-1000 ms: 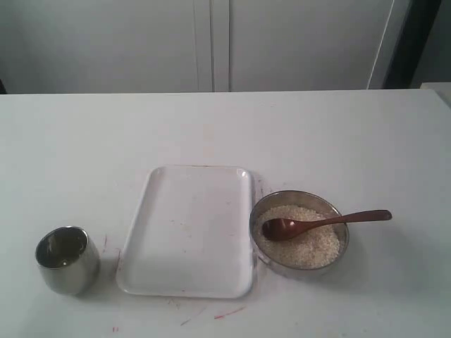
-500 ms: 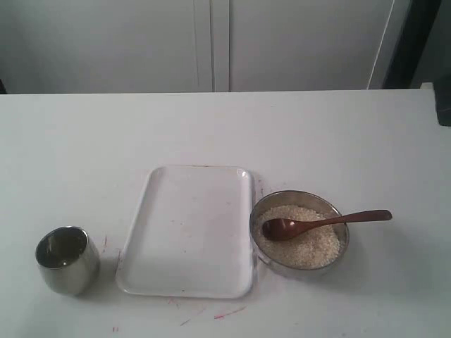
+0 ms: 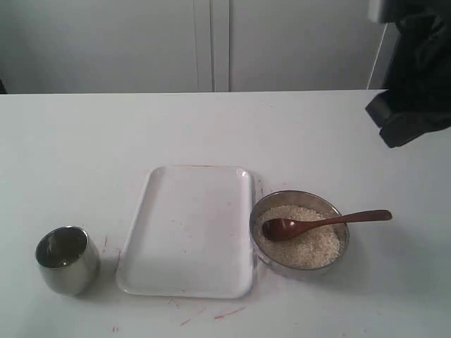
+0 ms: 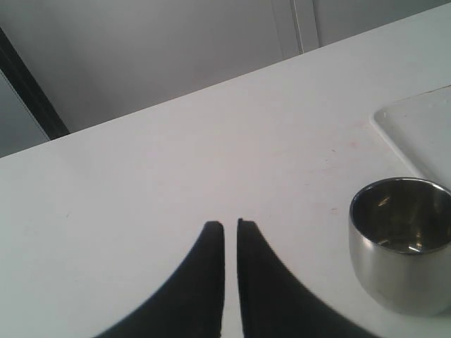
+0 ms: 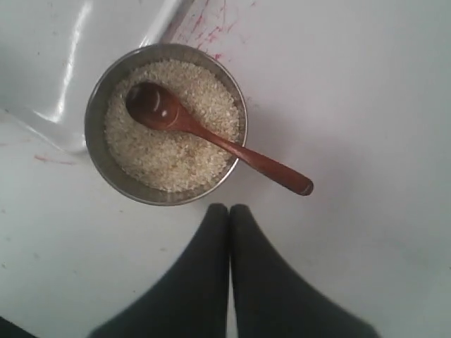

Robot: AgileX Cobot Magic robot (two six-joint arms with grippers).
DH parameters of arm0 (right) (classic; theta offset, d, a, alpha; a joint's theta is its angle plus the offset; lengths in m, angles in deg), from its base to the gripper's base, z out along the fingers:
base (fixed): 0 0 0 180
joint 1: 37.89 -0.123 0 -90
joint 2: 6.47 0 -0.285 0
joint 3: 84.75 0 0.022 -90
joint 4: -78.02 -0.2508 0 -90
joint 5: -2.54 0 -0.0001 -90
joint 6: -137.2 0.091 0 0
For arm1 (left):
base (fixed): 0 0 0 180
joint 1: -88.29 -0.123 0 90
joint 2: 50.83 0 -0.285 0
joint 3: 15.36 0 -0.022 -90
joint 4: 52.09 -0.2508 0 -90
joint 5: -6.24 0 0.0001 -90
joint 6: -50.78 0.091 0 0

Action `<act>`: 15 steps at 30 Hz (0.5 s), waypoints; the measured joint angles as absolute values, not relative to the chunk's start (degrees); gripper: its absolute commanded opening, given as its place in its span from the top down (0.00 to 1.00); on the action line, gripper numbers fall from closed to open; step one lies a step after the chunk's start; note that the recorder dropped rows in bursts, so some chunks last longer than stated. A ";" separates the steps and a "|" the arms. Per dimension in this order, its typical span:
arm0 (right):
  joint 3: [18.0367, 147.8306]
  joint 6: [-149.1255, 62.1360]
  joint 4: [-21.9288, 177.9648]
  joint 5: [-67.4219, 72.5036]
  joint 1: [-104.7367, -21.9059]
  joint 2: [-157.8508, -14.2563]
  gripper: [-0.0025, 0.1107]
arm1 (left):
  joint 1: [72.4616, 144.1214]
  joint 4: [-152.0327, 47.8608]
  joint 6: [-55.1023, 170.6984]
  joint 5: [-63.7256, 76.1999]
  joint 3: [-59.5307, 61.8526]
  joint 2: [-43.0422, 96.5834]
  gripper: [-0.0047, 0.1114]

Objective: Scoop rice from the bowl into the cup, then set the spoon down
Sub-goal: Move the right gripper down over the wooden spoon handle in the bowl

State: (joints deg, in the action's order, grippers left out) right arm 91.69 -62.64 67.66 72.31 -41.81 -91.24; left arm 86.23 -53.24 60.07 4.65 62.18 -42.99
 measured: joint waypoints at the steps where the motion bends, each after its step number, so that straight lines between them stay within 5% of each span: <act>1: 91.69 -65.10 67.66 72.31 -41.81 -92.09 0.98 | 86.23 -53.24 60.07 4.65 62.18 -42.99 0.84; 15: 86.31 -109.72 67.90 72.41 -44.43 -93.20 0.98 | 86.23 -53.24 60.07 4.65 62.18 -42.99 0.84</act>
State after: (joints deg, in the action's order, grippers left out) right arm 86.31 -109.72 67.90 72.41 -44.43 -93.20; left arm 86.23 -53.24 60.07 4.65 62.18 -42.99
